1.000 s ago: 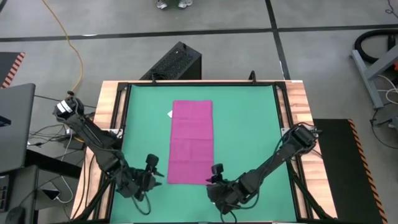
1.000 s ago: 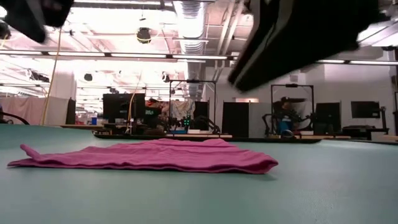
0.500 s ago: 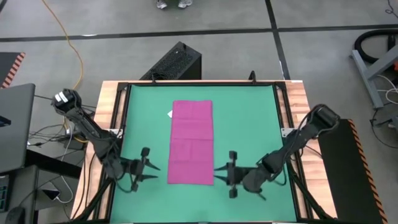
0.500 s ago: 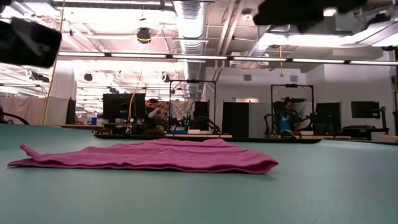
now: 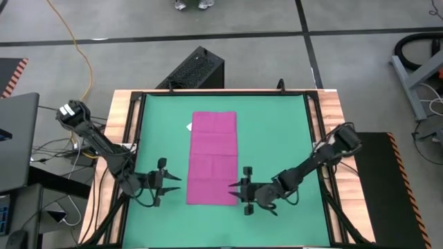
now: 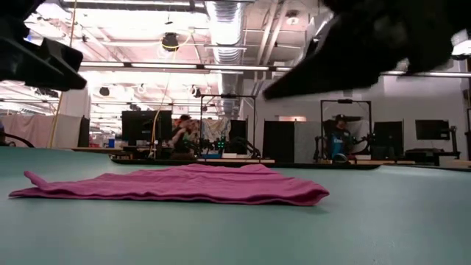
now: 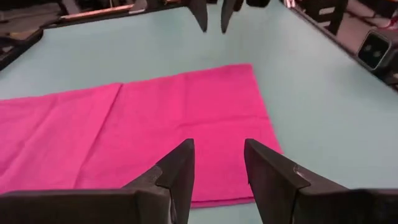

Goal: Roll towel into tight, uniform cylinder
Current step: Roll the pink towel

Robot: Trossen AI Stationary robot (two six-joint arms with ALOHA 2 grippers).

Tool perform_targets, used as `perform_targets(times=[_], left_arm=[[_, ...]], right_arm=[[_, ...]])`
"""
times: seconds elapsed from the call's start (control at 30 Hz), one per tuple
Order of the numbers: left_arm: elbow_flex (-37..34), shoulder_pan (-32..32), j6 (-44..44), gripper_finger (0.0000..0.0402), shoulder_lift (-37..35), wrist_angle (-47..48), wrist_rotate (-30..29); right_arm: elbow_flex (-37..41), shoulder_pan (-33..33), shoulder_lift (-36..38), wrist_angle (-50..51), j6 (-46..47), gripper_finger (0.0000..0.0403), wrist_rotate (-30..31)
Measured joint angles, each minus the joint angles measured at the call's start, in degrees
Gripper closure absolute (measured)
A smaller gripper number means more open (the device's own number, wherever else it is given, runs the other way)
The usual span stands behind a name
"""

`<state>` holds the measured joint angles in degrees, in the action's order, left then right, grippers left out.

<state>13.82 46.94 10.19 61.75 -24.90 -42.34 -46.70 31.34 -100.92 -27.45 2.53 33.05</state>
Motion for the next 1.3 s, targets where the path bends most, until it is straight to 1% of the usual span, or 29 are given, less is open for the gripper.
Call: perform_targets(times=[0.17, 0.27, 0.4, 0.53, 0.57, 0.7, 0.83, 0.93, 1.13, 1.2, 1.3], left_arm=[[0.0, -0.3, -4.5, 0.0273, 9.0, -12.8, 2.1], [0.1, -0.3, -5.9, 0.0286, 14.8, -20.2, 3.1], [0.9, -0.3, -3.4, 0.0332, 22.5, -22.4, 4.5], [2.3, -0.3, -0.7, 0.0385, 28.4, -22.7, 4.1], [2.6, -0.3, -0.4, 0.0393, 29.6, -22.6, 4.1], [3.6, -0.4, 0.6, 0.0395, 32.4, -22.7, 4.2], [4.5, -0.4, 1.6, 0.04, 34.6, -22.7, 8.7], [5.1, -0.4, 2.8, 0.0401, 36.3, -22.6, 10.5], [5.3, -0.4, 3.9, 0.0401, 37.6, -22.8, 10.0], [5.3, -0.4, 4.4, 0.0401, 37.6, -22.6, 10.0], [5.3, -0.4, 5.0, 0.0401, 37.7, -22.0, 10.0]], right_arm=[[0.0, 0.2, -6.5, -6.1, 2.1, 0.0279, -1.3], [0.0, 0.4, -9.5, -9.8, 3.5, 0.0279, -1.3], [0.0, 0.5, -12.0, -12.0, 4.6, 0.028, -1.2], [0.0, 0.8, -12.8, -10.2, 7.9, 0.028, -1.5], [0.0, 0.9, -12.8, -9.6, 8.6, 0.028, -1.4], [0.0, 1.8, -12.3, -7.4, 9.6, 0.028, -0.4], [0.0, 2.5, -12.3, -7.2, 10.1, 0.028, -0.2], [0.0, 2.3, -12.3, -7.1, 11.1, 0.028, -0.2], [0.0, 2.4, -12.3, -7.9, 12.0, 0.028, 0.0], [0.0, 2.7, -11.2, -9.0, 10.3, 0.028, 0.0], [-0.3, 3.5, -7.0, -9.0, 5.3, 0.028, 1.2]])
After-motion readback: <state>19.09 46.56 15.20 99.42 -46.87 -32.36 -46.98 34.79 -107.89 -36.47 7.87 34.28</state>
